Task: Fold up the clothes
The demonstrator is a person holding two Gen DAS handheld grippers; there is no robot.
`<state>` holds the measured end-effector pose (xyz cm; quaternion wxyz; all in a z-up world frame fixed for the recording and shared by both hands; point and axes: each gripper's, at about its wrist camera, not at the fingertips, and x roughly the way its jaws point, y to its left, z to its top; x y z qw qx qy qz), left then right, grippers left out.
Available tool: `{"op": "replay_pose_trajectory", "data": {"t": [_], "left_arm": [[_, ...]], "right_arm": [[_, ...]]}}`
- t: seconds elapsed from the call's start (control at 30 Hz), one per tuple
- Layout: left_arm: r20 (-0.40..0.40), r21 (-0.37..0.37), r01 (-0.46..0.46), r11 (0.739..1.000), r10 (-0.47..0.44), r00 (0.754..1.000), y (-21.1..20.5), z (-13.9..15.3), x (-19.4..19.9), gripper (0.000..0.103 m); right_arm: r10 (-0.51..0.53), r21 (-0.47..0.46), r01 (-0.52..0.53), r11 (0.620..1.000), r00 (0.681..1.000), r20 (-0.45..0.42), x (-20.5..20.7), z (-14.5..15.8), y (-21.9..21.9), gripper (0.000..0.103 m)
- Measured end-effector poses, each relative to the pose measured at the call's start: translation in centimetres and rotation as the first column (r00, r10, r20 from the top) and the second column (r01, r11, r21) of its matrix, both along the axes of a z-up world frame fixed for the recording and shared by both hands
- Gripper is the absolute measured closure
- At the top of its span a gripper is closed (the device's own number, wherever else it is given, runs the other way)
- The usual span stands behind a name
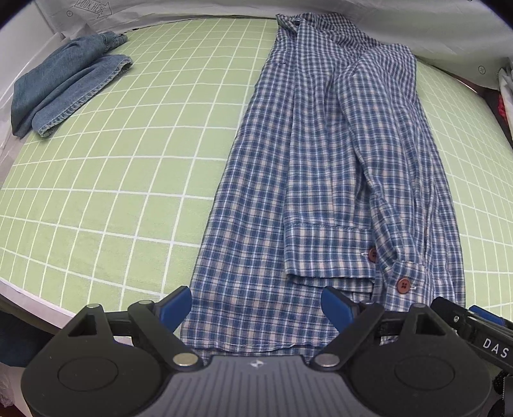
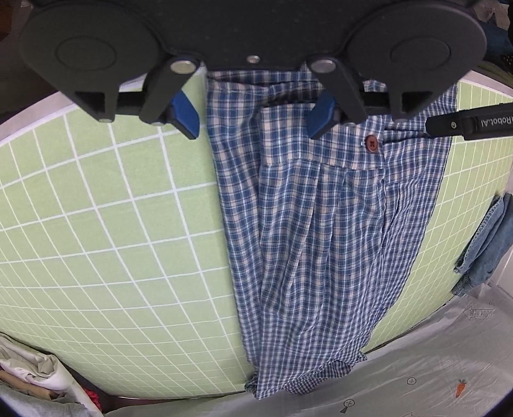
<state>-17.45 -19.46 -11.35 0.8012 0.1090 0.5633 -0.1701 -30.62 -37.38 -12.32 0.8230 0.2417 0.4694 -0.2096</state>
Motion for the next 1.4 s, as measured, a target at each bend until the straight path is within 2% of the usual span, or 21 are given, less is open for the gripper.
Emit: {"op": "replay_pose_trajectory", "data": {"t": [0.2,0.33,0.5,0.73,0.8,0.87,0.9,0.97,1.0,1.07,1.13,1.17,1.23,1.33,1.4], "left_arm": [[-0.028,0.025,0.022,0.999,-0.022,0.999,0.6,-1.2,0.2,0.015],[-0.052,0.027,0.048,0.998,-0.046,0.998,0.6,-1.9,0.2,0.015],[-0.06,0.051,0.083,0.995,-0.079,0.995,0.4,-2.6,0.1,0.015],[-0.044,0.043,0.107,0.993,-0.105,0.993,0.6,-2.7,-0.1,0.009],[-0.034,0.037,0.117,0.992,-0.116,0.993,0.6,-2.6,-0.4,0.012],[-0.027,0.027,0.129,0.991,-0.128,0.991,0.6,-2.3,-0.6,0.022],[-0.025,0.02,0.136,0.991,-0.135,0.991,0.6,-2.1,-0.7,0.026],[-0.02,0.008,0.149,0.989,-0.149,0.989,0.5,-1.8,-0.8,0.043],[-0.017,0.001,0.156,0.988,-0.156,0.988,0.5,-1.6,-0.9,0.048],[-0.012,-0.011,0.169,0.986,-0.169,0.985,0.4,-1.3,-1.1,0.075],[-0.011,-0.026,0.178,0.984,-0.178,0.984,0.4,-1.0,-1.2,0.089],[-0.024,-0.042,0.167,0.985,-0.168,0.985,0.5,-1.0,-1.0,0.096],[-0.051,-0.092,0.132,0.987,-0.138,0.989,0.7,-0.5,-0.2,0.098],[-0.088,-0.162,0.081,0.983,-0.096,0.991,0.8,0.4,0.9,0.099],[-0.075,-0.201,0.067,0.977,-0.084,0.994,0.3,1.7,1.2,0.099]], "right_arm": [[0.003,-0.008,-0.003,1.0,1.0,-0.03,0.1,-0.4,1.0,0.018],[0.006,-0.028,-0.008,1.0,0.999,-0.049,0.3,-0.9,1.8,0.007],[0.015,-0.065,-0.019,0.998,0.997,-0.074,0.7,-1.3,2.7,0.003],[0.022,-0.122,-0.035,0.992,0.994,-0.11,1.1,-1.6,3.7,0.001],[0.017,-0.121,-0.03,0.992,0.994,-0.109,1.1,-1.6,3.7,0.001],[0.02,-0.12,-0.033,0.992,0.994,-0.107,1.1,-1.5,3.8,0.004],[0.027,-0.121,-0.039,0.992,0.995,-0.101,1.1,-1.4,4.0,0.008],[0.05,-0.123,-0.061,0.991,0.995,-0.089,1.2,-1.2,4.3,0.019],[0.067,-0.128,-0.078,0.989,0.994,-0.089,1.2,-1.0,4.5,0.026],[0.1,-0.136,-0.111,0.984,0.991,-0.084,1.3,-0.8,4.8,0.038],[0.13,-0.134,-0.139,0.981,0.989,-0.075,1.6,-0.6,4.9,0.062],[0.141,-0.124,-0.149,0.981,0.988,-0.068,1.7,-0.4,4.8,0.069],[0.155,-0.104,-0.159,0.982,0.987,-0.053,1.8,-0.1,4.6,0.091],[0.134,-0.065,-0.133,0.989,0.991,0.003,1.5,1.3,3.7,0.096],[0.122,-0.05,-0.12,0.992,0.992,0.042,1.4,2.5,3.0,0.096]]}}
